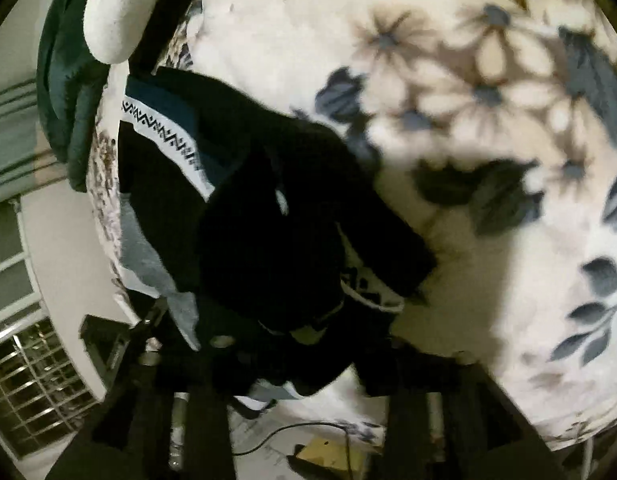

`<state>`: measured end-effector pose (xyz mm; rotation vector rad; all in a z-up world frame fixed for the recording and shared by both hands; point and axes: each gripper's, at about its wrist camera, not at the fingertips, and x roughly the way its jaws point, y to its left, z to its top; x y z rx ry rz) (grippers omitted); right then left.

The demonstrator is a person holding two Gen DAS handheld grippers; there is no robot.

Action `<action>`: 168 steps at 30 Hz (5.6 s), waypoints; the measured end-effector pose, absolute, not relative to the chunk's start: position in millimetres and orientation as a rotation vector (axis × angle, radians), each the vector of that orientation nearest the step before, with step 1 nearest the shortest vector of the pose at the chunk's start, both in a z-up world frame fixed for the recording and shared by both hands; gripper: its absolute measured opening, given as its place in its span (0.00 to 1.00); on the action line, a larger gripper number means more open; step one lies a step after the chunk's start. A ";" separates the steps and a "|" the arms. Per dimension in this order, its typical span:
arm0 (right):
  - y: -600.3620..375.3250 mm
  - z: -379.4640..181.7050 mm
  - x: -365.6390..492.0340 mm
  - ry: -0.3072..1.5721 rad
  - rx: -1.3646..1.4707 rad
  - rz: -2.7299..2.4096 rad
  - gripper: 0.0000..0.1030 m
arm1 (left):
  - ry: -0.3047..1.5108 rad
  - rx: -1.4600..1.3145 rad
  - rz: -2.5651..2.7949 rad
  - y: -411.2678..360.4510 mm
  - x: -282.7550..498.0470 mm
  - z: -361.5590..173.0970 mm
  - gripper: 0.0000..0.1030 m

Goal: Fold small clothes

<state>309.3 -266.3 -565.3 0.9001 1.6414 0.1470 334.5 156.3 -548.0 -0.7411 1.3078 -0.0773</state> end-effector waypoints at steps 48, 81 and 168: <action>-224.6 -490.1 503.9 1.573 0.340 0.348 0.73 | 1.158 -0.772 0.126 182.0 344.4 -535.0 0.74; 87.9 -510.7 505.6 1.653 -0.552 1.032 0.01 | 1.103 -1.035 0.097 185.5 271.2 -556.6 0.61; -282.0 -545.7 389.4 1.792 0.556 0.133 0.20 | 1.158 -1.085 0.066 147.9 220.6 -554.5 0.63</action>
